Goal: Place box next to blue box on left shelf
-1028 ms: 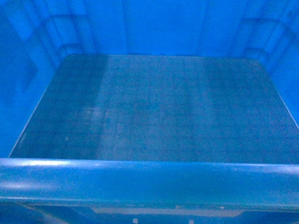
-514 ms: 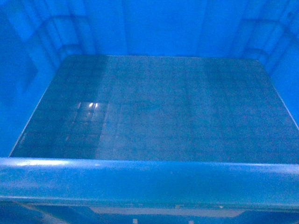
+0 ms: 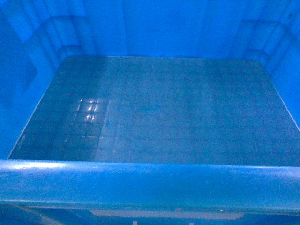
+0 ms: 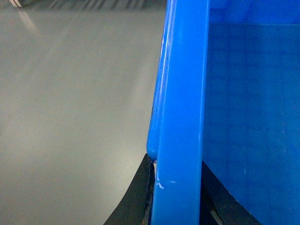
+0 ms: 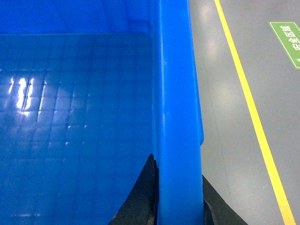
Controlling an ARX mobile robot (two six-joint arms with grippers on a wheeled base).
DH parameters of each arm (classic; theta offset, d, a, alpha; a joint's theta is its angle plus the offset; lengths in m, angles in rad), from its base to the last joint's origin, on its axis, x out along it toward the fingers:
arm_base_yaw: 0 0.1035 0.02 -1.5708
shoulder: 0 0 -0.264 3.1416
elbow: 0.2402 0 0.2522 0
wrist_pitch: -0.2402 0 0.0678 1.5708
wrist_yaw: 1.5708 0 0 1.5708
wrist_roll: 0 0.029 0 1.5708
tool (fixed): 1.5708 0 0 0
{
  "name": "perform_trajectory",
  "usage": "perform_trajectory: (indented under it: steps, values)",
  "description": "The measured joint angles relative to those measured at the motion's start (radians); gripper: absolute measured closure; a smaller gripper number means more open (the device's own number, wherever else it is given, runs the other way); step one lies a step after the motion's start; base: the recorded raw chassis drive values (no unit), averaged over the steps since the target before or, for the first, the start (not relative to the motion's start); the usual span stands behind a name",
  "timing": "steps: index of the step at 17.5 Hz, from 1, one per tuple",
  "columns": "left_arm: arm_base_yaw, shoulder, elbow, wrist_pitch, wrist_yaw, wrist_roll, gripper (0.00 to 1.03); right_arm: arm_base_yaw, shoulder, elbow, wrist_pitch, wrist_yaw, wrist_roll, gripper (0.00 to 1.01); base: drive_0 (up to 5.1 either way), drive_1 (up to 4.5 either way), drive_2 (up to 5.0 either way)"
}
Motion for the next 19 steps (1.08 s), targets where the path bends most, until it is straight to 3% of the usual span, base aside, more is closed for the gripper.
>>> perform_trajectory:
  steps: [19]
  values:
    - [0.0,0.001,0.0,0.002,0.001,0.0,0.89,0.0,0.0,-0.002,0.002,0.001,0.0,0.92,0.0,4.04,-4.0]
